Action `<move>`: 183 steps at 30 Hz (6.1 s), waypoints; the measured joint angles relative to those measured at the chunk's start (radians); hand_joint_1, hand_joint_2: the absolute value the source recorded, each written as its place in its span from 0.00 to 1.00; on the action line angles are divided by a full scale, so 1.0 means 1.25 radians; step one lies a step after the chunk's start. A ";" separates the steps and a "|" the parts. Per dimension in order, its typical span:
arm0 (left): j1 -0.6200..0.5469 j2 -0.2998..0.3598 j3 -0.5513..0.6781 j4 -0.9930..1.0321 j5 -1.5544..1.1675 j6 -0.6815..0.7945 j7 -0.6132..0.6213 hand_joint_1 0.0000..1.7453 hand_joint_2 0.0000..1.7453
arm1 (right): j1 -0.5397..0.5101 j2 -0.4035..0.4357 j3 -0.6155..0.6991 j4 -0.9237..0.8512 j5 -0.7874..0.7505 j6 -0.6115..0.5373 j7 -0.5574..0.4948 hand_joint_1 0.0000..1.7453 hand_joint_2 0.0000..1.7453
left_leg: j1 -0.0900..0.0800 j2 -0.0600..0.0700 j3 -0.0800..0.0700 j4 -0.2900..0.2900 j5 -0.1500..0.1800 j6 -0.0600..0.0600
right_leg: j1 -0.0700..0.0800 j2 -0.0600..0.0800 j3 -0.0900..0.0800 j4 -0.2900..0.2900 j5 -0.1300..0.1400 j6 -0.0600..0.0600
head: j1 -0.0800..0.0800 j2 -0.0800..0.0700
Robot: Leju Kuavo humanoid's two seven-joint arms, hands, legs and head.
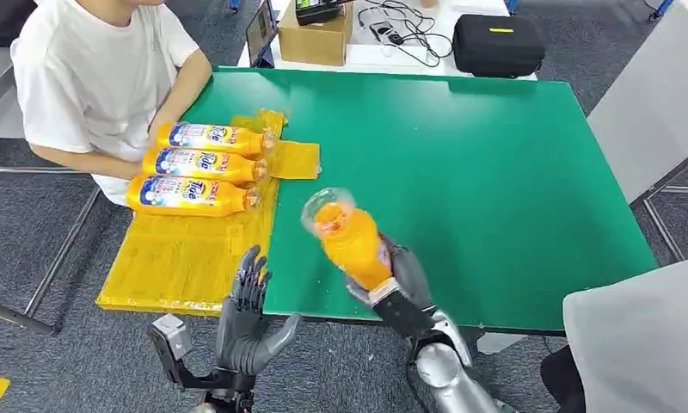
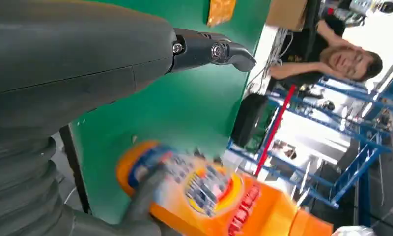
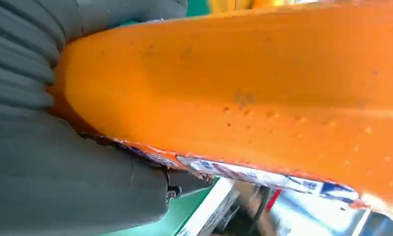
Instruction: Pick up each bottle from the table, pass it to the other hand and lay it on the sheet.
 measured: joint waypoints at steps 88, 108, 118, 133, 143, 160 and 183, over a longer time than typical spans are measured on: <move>-0.046 -0.032 0.043 0.109 0.110 -0.052 0.119 1.00 1.00 | -0.205 -0.029 0.348 0.211 -0.050 0.229 0.045 0.00 1.00 | 0.000 0.000 0.000 0.000 0.000 0.000 | 0.000 0.000 0.000 0.000 0.000 0.000 | 0.000 0.000; -0.051 -0.097 0.091 -0.006 0.050 0.315 0.063 1.00 1.00 | -0.129 0.072 0.312 0.221 -0.149 0.090 0.029 0.00 0.00 | 0.000 0.000 0.000 0.000 0.000 0.000 | 0.000 0.000 0.000 0.000 0.000 0.000 | 0.001 0.000; -0.148 -0.056 0.063 0.143 -0.459 0.479 0.032 1.00 1.00 | -0.119 0.072 0.296 0.236 -0.140 0.064 0.005 0.00 0.00 | 0.000 -0.001 0.000 0.000 0.000 0.000 | 0.000 0.000 0.000 0.000 0.000 0.000 | 0.000 0.000; -0.466 0.034 0.149 0.555 -1.103 0.455 0.336 1.00 1.00 | -0.089 0.098 0.274 0.257 -0.089 0.091 -0.029 0.00 0.00 | 0.001 0.001 0.002 0.000 0.002 -0.001 | 0.000 0.001 0.001 0.002 0.001 -0.001 | 0.000 0.000; -0.569 0.079 0.149 0.691 -1.116 0.292 0.350 1.00 1.00 | -0.073 0.100 0.259 0.237 -0.083 0.105 -0.029 0.00 0.00 | 0.001 0.000 0.001 0.000 0.002 -0.001 | 0.000 0.000 0.001 0.001 0.001 -0.001 | 0.000 0.000; -0.684 0.162 0.105 0.801 -1.154 -0.033 0.377 1.00 1.00 | -0.057 0.105 0.221 0.205 -0.058 0.134 -0.024 0.00 0.00 | 0.001 0.000 0.002 0.000 0.002 -0.002 | 0.000 0.000 0.001 0.002 0.001 -0.001 | 0.000 0.000; -0.711 0.167 0.091 0.837 -1.063 -0.081 0.333 0.00 1.00 | -0.057 0.107 0.212 0.206 -0.053 0.141 -0.025 0.00 0.00 | 0.001 0.000 0.003 0.000 0.002 -0.001 | 0.000 0.000 0.002 0.002 0.001 -0.001 | 0.000 0.000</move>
